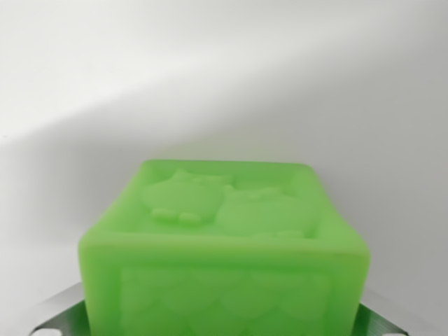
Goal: Stack cube
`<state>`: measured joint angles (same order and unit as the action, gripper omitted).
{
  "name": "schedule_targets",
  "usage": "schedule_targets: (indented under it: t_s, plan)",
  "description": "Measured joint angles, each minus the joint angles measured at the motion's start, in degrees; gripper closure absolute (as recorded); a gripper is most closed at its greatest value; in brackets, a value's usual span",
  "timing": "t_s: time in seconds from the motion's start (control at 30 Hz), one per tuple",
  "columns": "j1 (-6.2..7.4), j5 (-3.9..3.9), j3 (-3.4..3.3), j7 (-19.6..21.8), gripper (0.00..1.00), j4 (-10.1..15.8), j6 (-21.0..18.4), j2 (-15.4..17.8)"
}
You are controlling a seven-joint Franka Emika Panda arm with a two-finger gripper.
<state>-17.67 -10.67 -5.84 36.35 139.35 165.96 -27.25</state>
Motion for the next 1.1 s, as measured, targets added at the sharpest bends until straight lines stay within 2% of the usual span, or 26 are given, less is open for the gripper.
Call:
schedule_targets:
  t_s: [0.3, 0.63, 0.83, 0.97, 1.1]
  plan:
    - [0.26, 0.03, -0.28, 0.06, 1.0, 0.22, -0.46, 0.8]
    - [1.3, 0.44, -1.48, 0.41, 1.0, 1.05, -2.66, 3.91]
    - [2.14, 1.21, -2.51, 0.91, 1.0, 1.68, -4.56, 6.52]
    - [2.8, 2.03, -3.38, 1.56, 1.0, 2.05, -6.33, 8.76]
    - [3.23, 2.72, -3.96, 2.05, 1.0, 2.39, -7.7, 10.59]
